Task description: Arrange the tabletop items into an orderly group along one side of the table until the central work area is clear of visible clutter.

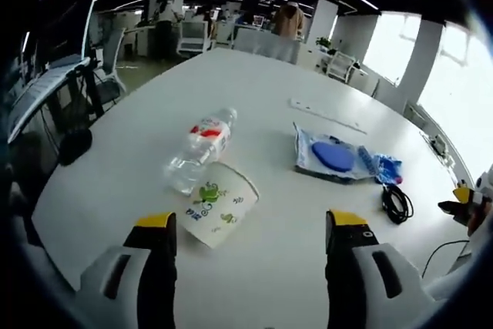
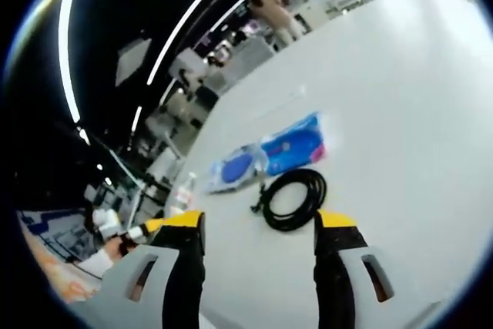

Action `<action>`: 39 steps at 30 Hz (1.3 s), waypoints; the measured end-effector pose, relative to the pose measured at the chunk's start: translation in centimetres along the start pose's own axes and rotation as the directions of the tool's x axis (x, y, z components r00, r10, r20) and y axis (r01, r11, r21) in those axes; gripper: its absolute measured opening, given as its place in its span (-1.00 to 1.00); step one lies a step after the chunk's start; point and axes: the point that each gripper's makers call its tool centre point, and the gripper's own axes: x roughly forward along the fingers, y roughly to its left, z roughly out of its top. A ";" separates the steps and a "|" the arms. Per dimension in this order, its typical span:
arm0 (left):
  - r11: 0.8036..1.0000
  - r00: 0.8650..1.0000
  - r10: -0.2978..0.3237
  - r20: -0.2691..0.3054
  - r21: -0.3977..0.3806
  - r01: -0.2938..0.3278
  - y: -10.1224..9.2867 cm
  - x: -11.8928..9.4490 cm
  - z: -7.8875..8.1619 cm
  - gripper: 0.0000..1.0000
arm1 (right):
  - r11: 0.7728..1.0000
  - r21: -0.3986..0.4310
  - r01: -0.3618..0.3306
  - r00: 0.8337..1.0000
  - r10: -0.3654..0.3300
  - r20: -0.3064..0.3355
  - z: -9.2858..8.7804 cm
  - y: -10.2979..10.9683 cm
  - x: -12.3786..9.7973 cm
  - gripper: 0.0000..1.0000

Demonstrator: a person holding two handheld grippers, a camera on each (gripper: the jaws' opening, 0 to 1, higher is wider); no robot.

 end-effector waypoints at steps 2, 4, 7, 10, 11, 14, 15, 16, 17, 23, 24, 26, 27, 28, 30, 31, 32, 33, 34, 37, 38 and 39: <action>0.994 0.999 0.019 -0.041 0.105 -0.015 0.6 0.2 -0.3 0.57 | 1.000 0.016 -0.001 1.000 0.001 0.001 -0.1 0.0 0.0 0.07; 0.980 0.997 0.026 -0.073 0.201 -0.011 0.8 0.4 -0.4 0.57 | 0.999 0.034 -0.004 1.000 0.005 -0.009 -0.3 -0.1 0.0 0.03; 0.958 0.993 0.018 -0.115 0.285 0.016 1.0 0.9 -0.3 0.53 | 0.999 0.043 -0.006 1.000 0.007 -0.015 -0.6 -0.1 -0.1 0.01; 0.935 0.989 0.026 -0.145 0.354 0.028 1.5 1.4 -0.1 0.44 | 0.998 0.054 -0.007 1.000 0.008 -0.019 -0.8 -0.1 -0.1 -0.01; 0.934 0.988 0.025 -0.150 0.357 0.031 1.6 1.7 -0.1 0.41 | 0.998 0.060 -0.007 1.000 0.009 -0.019 -0.9 -0.1 -0.1 -0.02; 0.957 0.988 -0.056 -0.144 0.273 0.095 0.6 2.5 0.0 0.29 | 0.996 0.092 -0.010 1.000 0.012 -0.017 -1.0 -0.3 -0.1 -0.04; 0.964 0.988 -0.053 -0.144 0.250 0.088 0.8 2.8 0.0 0.25 | 0.995 0.103 -0.011 1.000 0.012 -0.013 -1.1 -0.3 -0.1 -0.05; 0.962 0.988 -0.038 -0.147 0.263 0.076 1.2 2.9 0.0 0.23 | 0.995 0.103 -0.010 1.000 0.011 -0.013 -1.1 -0.4 -0.2 -0.05; 0.960 0.988 -0.023 -0.152 0.272 0.064 1.5 3.1 -0.1 0.22 | 0.995 0.103 -0.007 1.000 0.009 -0.013 -1.1 -0.4 -0.2 -0.06; 0.956 0.981 0.008 -0.192 0.289 0.049 2.3 3.7 -1.2 0.13 | 0.991 0.136 -0.003 1.000 0.004 -0.012 -1.4 -0.8 -0.4 -0.08; 0.957 0.980 0.008 -0.198 0.286 0.050 2.3 3.8 -1.5 0.10 | 0.990 0.141 -0.002 1.000 0.003 -0.011 -1.4 -0.8 -0.4 -0.08; 0.952 0.978 0.019 -0.206 0.303 0.046 2.3 3.8 -1.9 0.08 | 0.990 0.144 0.002 1.000 0.000 -0.013 -1.5 -0.8 -0.4 -0.09; 0.942 0.979 0.025 -0.201 0.333 0.044 2.4 3.8 -1.9 0.08 | 0.990 0.143 0.003 1.000 -0.001 -0.015 -1.5 -0.7 -0.3 -0.09; 0.931 0.982 0.029 -0.185 0.364 0.041 2.2 3.8 -1.7 0.07 | 0.990 0.143 0.003 1.000 0.000 -0.018 -1.6 -0.6 -0.3 -0.09; 0.925 0.981 0.023 -0.191 0.378 0.052 1.9 4.0 -2.0 0.01 | 0.990 0.143 -0.001 1.000 0.004 -0.021 -1.6 -0.4 -0.1 -0.10; 0.922 0.980 0.025 -0.197 0.384 0.054 1.9 4.2 -2.2 -0.02 | 0.990 0.143 -0.003 1.000 0.006 -0.022 -1.6 -0.3 0.0 -0.10; 0.920 0.979 0.030 -0.202 0.389 0.052 2.0 4.4 -2.3 -0.05 | 0.990 0.143 -0.006 1.000 0.010 -0.026 -1.7 -0.1 0.1 -0.10; 0.917 0.977 0.037 -0.208 0.396 0.050 2.1 4.7 -2.5 -0.08 | 0.990 0.142 -0.008 1.000 0.012 -0.028 -1.7 0.1 0.1 -0.10; 0.916 0.978 0.034 -0.208 0.397 0.052 2.0 4.7 -2.5 -0.11 | 0.990 0.142 -0.010 0.999 0.014 -0.030 -1.8 0.2 0.1 -0.11; 0.912 0.980 0.028 -0.195 0.406 0.055 1.6 4.9 -2.3 -0.19 | 0.990 0.141 -0.014 0.999 0.019 -0.035 -1.9 0.2 0.2 -0.11; 0.910 0.982 0.028 -0.187 0.411 0.052 1.5 5.1 -2.2 -0.20 | 0.990 0.142 -0.015 0.999 0.020 -0.036 -2.0 0.3 0.2 -0.12; 0.905 0.984 0.029 -0.177 0.422 0.050 1.4 5.2 -2.0 -0.21 | 0.989 0.145 -0.014 0.999 0.020 -0.036 -2.0 0.2 0.2 -0.12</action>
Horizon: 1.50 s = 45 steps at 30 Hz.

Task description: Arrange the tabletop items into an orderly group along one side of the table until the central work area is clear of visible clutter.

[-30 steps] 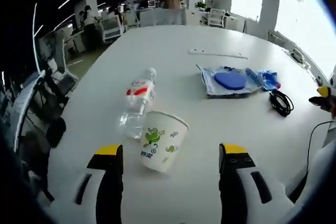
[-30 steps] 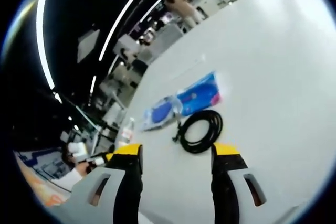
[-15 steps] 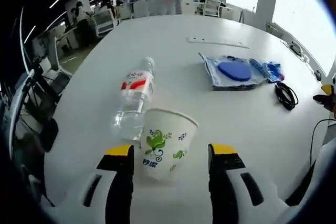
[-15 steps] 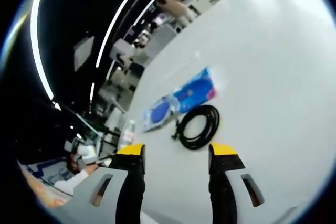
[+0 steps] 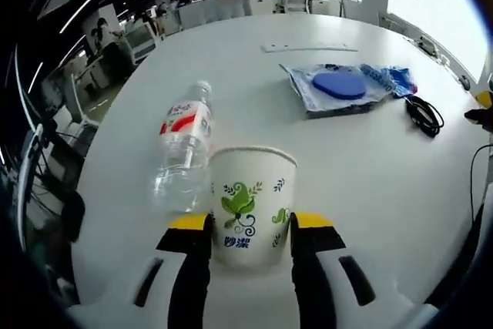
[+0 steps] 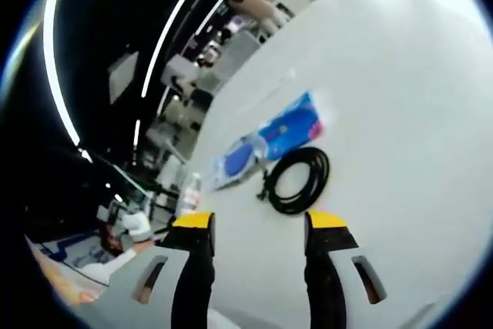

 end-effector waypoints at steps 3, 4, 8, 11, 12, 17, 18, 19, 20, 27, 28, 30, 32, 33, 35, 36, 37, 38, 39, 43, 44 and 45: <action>0.999 0.999 -0.016 0.041 -0.045 0.018 -0.9 -0.2 0.8 -0.23 | 1.000 0.011 0.002 1.000 -0.002 0.003 0.0 -0.1 -0.1 -0.12; 0.997 0.997 -0.021 0.069 -0.077 0.026 -1.3 -0.3 1.3 -0.23 | 1.000 0.014 0.002 1.000 -0.002 0.006 0.0 -0.1 -0.2 -0.12; 0.985 0.984 -0.044 0.170 -0.156 0.071 -2.4 -0.7 2.8 -0.24 | 1.000 0.009 0.003 1.000 -0.003 0.007 0.0 -0.1 -0.2 -0.13; 0.967 0.963 -0.079 0.256 -0.216 0.137 -4.2 -1.5 4.1 -0.25 | 1.000 0.009 0.000 1.000 0.000 0.004 -0.1 0.0 0.0 -0.13; 0.962 0.956 -0.091 0.278 -0.224 0.157 -4.7 -1.8 4.4 -0.25 | 1.000 0.007 -0.002 1.000 0.002 0.002 -0.2 0.1 0.0 -0.12; 0.953 0.914 -0.155 0.374 -0.188 0.238 -7.1 -2.9 6.4 -0.24 | 1.000 -0.003 -0.015 1.000 0.015 -0.015 -0.6 0.6 0.4 -0.12; 0.950 0.906 -0.171 0.386 -0.179 0.256 -7.5 -3.1 6.7 -0.24 | 1.000 -0.007 -0.019 1.000 0.019 -0.021 -0.7 0.7 0.5 -0.12; 0.939 0.889 -0.207 0.408 -0.172 0.297 -8.4 -3.4 7.2 -0.24 | 1.000 -0.010 -0.022 0.999 0.022 -0.025 -0.8 0.9 0.6 -0.12; 0.935 0.881 -0.212 0.422 -0.175 0.309 -8.7 -3.6 7.6 -0.24 | 1.000 -0.014 -0.026 0.999 0.026 -0.029 -0.9 1.0 0.6 -0.11; 0.884 0.784 -0.342 0.518 -0.104 0.455 -13.2 -5.8 10.6 -0.23 | 0.996 -0.043 -0.074 0.996 0.071 -0.062 -1.5 2.9 1.5 -0.08; 0.877 0.772 -0.363 0.522 -0.088 0.472 -13.7 -6.0 10.8 -0.23 | 0.995 -0.050 -0.082 0.995 0.079 -0.067 -1.6 3.1 1.6 -0.08; 0.862 0.746 -0.406 0.528 -0.049 0.504 -14.8 -6.5 11.3 -0.23 | 0.993 -0.063 -0.100 0.992 0.095 -0.080 -1.9 3.7 1.9 -0.07; 0.842 0.716 -0.430 0.550 -0.042 0.538 -15.7 -7.1 12.0 -0.23 | 0.990 -0.075 -0.121 0.989 0.115 -0.089 -2.0 4.5 2.1 -0.05; 0.827 0.695 -0.448 0.563 -0.035 0.562 -16.3 -7.6 12.4 -0.23 | 0.988 -0.077 -0.136 0.988 0.129 -0.089 -2.0 5.0 2.2 -0.02; 0.811 0.670 -0.472 0.573 -0.015 0.584 -17.1 -8.2 12.8 -0.23 | 0.979 -0.109 -0.171 0.982 0.160 -0.097 -2.1 6.0 2.4 0.04; 0.809 0.666 -0.477 0.574 -0.010 0.587 -17.3 -8.3 12.9 -0.23 | 0.976 -0.122 -0.183 0.981 0.172 -0.090 -1.9 6.4 2.6 0.05; 0.801 0.655 -0.493 0.572 0.006 0.598 -17.8 -8.6 13.0 -0.23 | 0.968 -0.144 -0.203 0.978 0.194 -0.075 -1.6 7.0 2.6 0.05; 0.794 0.644 -0.509 0.571 0.023 0.607 -18.3 -8.8 13.1 -0.23 | 0.966 -0.149 -0.210 0.977 0.201 -0.069 -1.5 7.3 2.7 0.06; 0.787 0.637 -0.527 0.563 0.041 0.615 -18.9 -9.1 13.1 -0.23 | 0.962 -0.150 -0.229 0.973 0.224 -0.052 -1.2 7.9 2.7 0.07; 0.748 0.581 -0.572 0.578 0.078 0.659 -20.3 -10.1 13.4 -0.23 | 0.945 -0.161 -0.284 0.959 0.282 -0.037 -0.6 9.7 2.9 0.14; 0.738 0.568 -0.584 0.580 0.088 0.669 -20.8 -10.4 13.4 -0.23 | 0.942 -0.164 -0.294 0.956 0.293 -0.034 -0.5 10.1 3.0 0.16; 0.735 0.563 -0.590 0.578 0.095 0.672 -21.1 -10.5 13.4 -0.23 | 0.938 -0.166 -0.306 0.952 0.304 -0.034 -0.5 10.5 3.1 0.17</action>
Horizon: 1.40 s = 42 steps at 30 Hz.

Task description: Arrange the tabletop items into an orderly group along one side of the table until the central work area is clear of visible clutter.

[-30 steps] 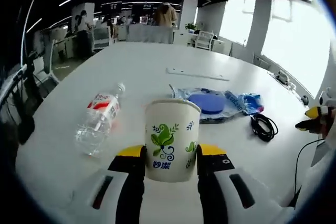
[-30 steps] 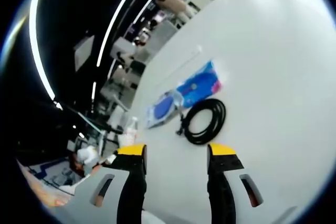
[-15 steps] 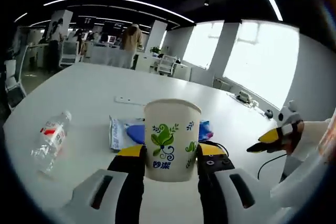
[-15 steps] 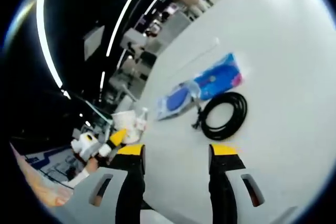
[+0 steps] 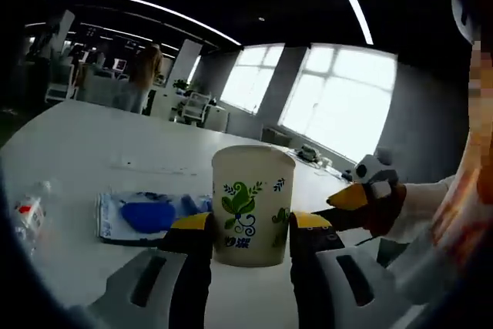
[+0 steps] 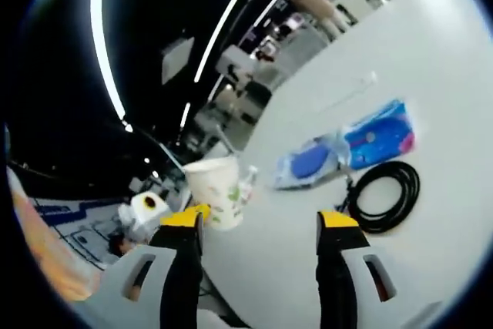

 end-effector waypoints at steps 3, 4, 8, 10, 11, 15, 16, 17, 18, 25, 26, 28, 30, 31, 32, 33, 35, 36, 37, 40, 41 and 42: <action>0.999 0.999 -0.040 -0.011 0.024 0.041 -1.2 0.5 -0.3 -0.23 | 0.999 -0.024 -0.037 0.999 0.037 -0.021 0.0 1.1 0.9 0.18; 0.998 0.999 -0.050 -0.011 0.024 0.051 -1.5 0.6 -0.3 -0.23 | 0.999 -0.026 -0.044 0.999 0.043 -0.025 -0.1 1.3 1.1 0.18; 0.996 0.996 -0.087 -0.001 0.013 0.087 -2.6 1.1 -0.1 -0.23 | 0.996 -0.016 -0.092 0.995 0.091 -0.034 -0.3 2.6 2.0 0.18; 0.996 0.996 -0.093 -0.016 0.015 0.093 -2.9 1.4 -0.4 -0.23 | 0.996 -0.013 -0.093 0.995 0.093 -0.037 -0.5 2.8 2.1 0.18; 0.994 0.994 -0.105 -0.016 0.020 0.105 -3.2 1.5 -0.4 -0.23 | 0.995 -0.010 -0.096 0.995 0.096 -0.037 -0.6 2.9 2.2 0.19; 0.979 0.979 -0.201 -0.032 0.034 0.202 -5.5 1.6 -0.7 -0.23 | 0.993 0.030 -0.112 0.993 0.113 -0.041 -1.2 3.2 2.4 0.20; 0.973 0.974 -0.224 -0.044 0.046 0.226 -6.1 1.6 -1.0 -0.23 | 0.993 0.030 -0.111 0.993 0.113 -0.045 -1.3 3.3 2.4 0.19; 0.971 0.971 -0.232 -0.056 0.051 0.235 -6.4 1.7 -1.2 -0.23 | 0.994 0.029 -0.109 0.992 0.110 -0.053 -1.6 3.3 2.4 0.17; 0.965 0.966 -0.246 -0.083 0.075 0.252 -6.8 1.8 -1.7 -0.23 | 0.994 0.031 -0.104 0.992 0.106 -0.068 -1.9 3.3 2.4 0.14; 0.963 0.964 -0.232 -0.129 0.108 0.247 -7.0 2.2 -2.8 -0.21 | 0.996 0.039 -0.076 0.991 0.080 -0.108 -2.7 2.8 2.4 -0.07; 0.964 0.965 -0.230 -0.129 0.109 0.244 -7.0 2.2 -2.7 -0.20 | 0.997 0.034 -0.067 0.992 0.071 -0.109 -2.7 2.7 2.4 -0.09; 0.963 0.964 -0.225 -0.140 0.118 0.242 -6.9 2.2 -2.8 -0.19 | 0.999 0.002 -0.053 0.991 0.053 -0.127 -2.8 2.6 2.3 -0.12; 0.963 0.963 -0.215 -0.162 0.131 0.237 -6.7 2.1 -3.0 -0.19 | 0.999 -0.037 -0.035 0.989 0.029 -0.143 -3.0 2.3 2.2 -0.15; 0.964 0.962 -0.210 -0.173 0.128 0.234 -6.6 2.0 -3.2 -0.19 | 0.999 -0.045 -0.029 0.989 0.023 -0.145 -3.0 2.1 2.2 -0.16; 0.970 0.961 -0.207 -0.185 0.092 0.227 -6.2 1.9 -3.4 -0.19 | 0.998 -0.050 -0.030 0.989 0.023 -0.145 -3.0 2.1 2.1 -0.16; 0.970 0.958 -0.215 -0.188 0.070 0.231 -6.2 1.7 -3.5 -0.21 | 0.998 -0.048 -0.030 0.990 0.023 -0.141 -2.9 1.9 1.9 -0.17; 0.972 0.959 -0.206 -0.196 0.075 0.224 -5.5 1.3 -3.4 -0.22 | 0.999 -0.029 -0.021 0.992 0.017 -0.127 -2.6 1.6 1.7 -0.18; 0.974 0.959 -0.192 -0.208 0.080 0.212 -5.1 1.1 -3.5 -0.24 | 1.000 -0.026 -0.015 0.993 0.012 -0.121 -2.5 1.4 1.5 -0.19; 0.977 0.961 -0.170 -0.220 0.093 0.194 -4.5 0.8 -3.5 -0.26 | 1.000 -0.027 -0.008 0.994 0.005 -0.113 -2.2 1.2 1.4 -0.19; 0.982 0.971 -0.121 -0.206 0.120 0.148 -2.9 0.2 -2.5 -0.26 | 0.999 -0.039 0.012 0.994 -0.016 -0.107 -1.8 0.5 0.9 -0.20; 0.983 0.973 -0.115 -0.200 0.122 0.141 -2.5 0.0 -2.1 -0.29 | 0.999 -0.041 0.017 0.994 -0.022 -0.108 -1.7 0.3 0.8 -0.21; 0.983 0.976 -0.105 -0.193 0.132 0.131 -2.1 -0.2 -1.4 -0.31 | 0.999 -0.049 0.024 0.993 -0.029 -0.113 -1.7 0.1 0.7 -0.21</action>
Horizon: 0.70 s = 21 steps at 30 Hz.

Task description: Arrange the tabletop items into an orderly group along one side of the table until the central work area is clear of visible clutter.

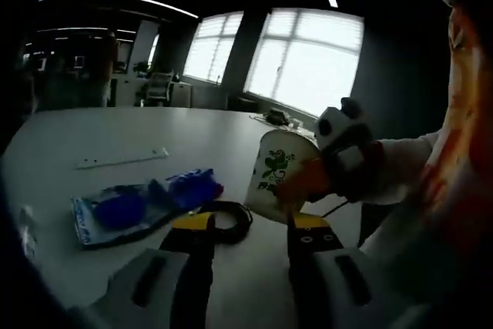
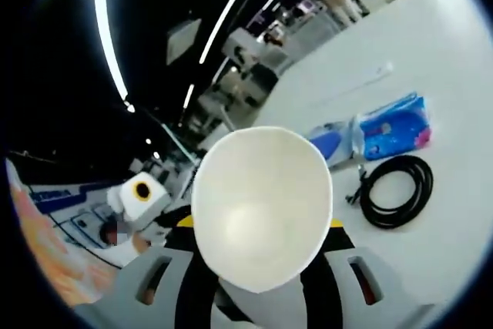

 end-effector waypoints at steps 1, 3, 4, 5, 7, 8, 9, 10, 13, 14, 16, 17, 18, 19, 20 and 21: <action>1.000 1.000 0.005 0.002 0.007 -0.005 0.2 -0.1 0.2 -0.31 | 1.000 -0.006 0.005 1.000 -0.005 -0.006 0.0 -0.2 0.0 -0.21; 0.999 1.000 0.020 0.012 0.046 -0.021 1.0 -0.6 1.4 -0.30 | 0.999 -0.033 0.015 0.999 -0.016 -0.042 -0.4 -0.5 -0.2 -0.21; 0.997 1.000 0.008 0.012 0.078 -0.009 1.1 -0.8 2.3 -0.30 | 0.998 -0.057 0.016 0.998 -0.020 -0.068 -0.7 -0.6 -0.2 -0.21; 0.994 1.000 -0.011 0.004 0.111 0.011 0.9 -0.8 2.8 -0.29 | 0.997 -0.078 0.016 0.996 -0.023 -0.086 -0.8 -0.7 -0.1 -0.21; 0.981 0.996 -0.088 -0.006 0.175 0.088 -0.2 -0.8 4.4 -0.26 | 0.995 -0.103 0.016 0.993 -0.027 -0.115 -1.1 -0.7 0.0 -0.22; 0.972 0.991 -0.135 -0.006 0.196 0.134 -0.9 -0.7 5.2 -0.24 | 0.995 -0.100 0.010 0.993 -0.022 -0.119 -1.2 -0.6 0.2 -0.22; 0.954 0.981 -0.193 -0.026 0.229 0.194 -1.9 -0.5 6.1 -0.20 | 0.995 -0.100 -0.005 0.991 -0.009 -0.132 -1.3 -0.4 0.3 -0.21; 0.939 0.973 -0.224 -0.048 0.258 0.229 -2.3 -0.4 6.5 -0.17 | 0.995 -0.103 -0.016 0.990 0.001 -0.143 -1.4 -0.2 0.3 -0.21; 0.855 0.935 -0.308 -0.175 0.379 0.353 -3.9 0.5 7.1 -0.15 | 0.989 -0.142 -0.042 0.982 0.015 -0.187 -1.8 0.4 0.5 -0.21; 0.838 0.924 -0.325 -0.203 0.391 0.381 -4.3 0.8 7.1 -0.16 | 0.989 -0.144 -0.040 0.982 0.012 -0.189 -1.8 0.4 0.6 -0.21; 0.805 0.898 -0.350 -0.267 0.403 0.434 -4.8 1.5 6.5 -0.19 | 0.987 -0.155 -0.043 0.980 0.011 -0.200 -1.8 0.6 0.8 -0.21; 0.785 0.882 -0.357 -0.308 0.412 0.462 -5.0 1.9 5.9 -0.21 | 0.986 -0.161 -0.047 0.978 0.013 -0.207 -1.9 0.7 0.8 -0.21; 0.767 0.870 -0.357 -0.339 0.425 0.481 -5.2 2.1 5.5 -0.23 | 0.984 -0.172 -0.051 0.977 0.014 -0.212 -1.9 0.9 0.9 -0.21; 0.743 0.858 -0.354 -0.372 0.445 0.500 -5.4 2.2 5.0 -0.25 | 0.982 -0.183 -0.053 0.976 0.012 -0.216 -1.9 1.0 0.9 -0.21; 0.719 0.850 -0.344 -0.400 0.470 0.512 -5.5 2.5 4.5 -0.26 | 0.979 -0.197 -0.055 0.975 0.010 -0.224 -1.9 1.1 0.9 -0.21; 0.704 0.845 -0.343 -0.410 0.484 0.520 -5.6 2.7 4.4 -0.27 | 0.976 -0.208 -0.057 0.973 0.007 -0.232 -1.9 1.1 0.9 -0.21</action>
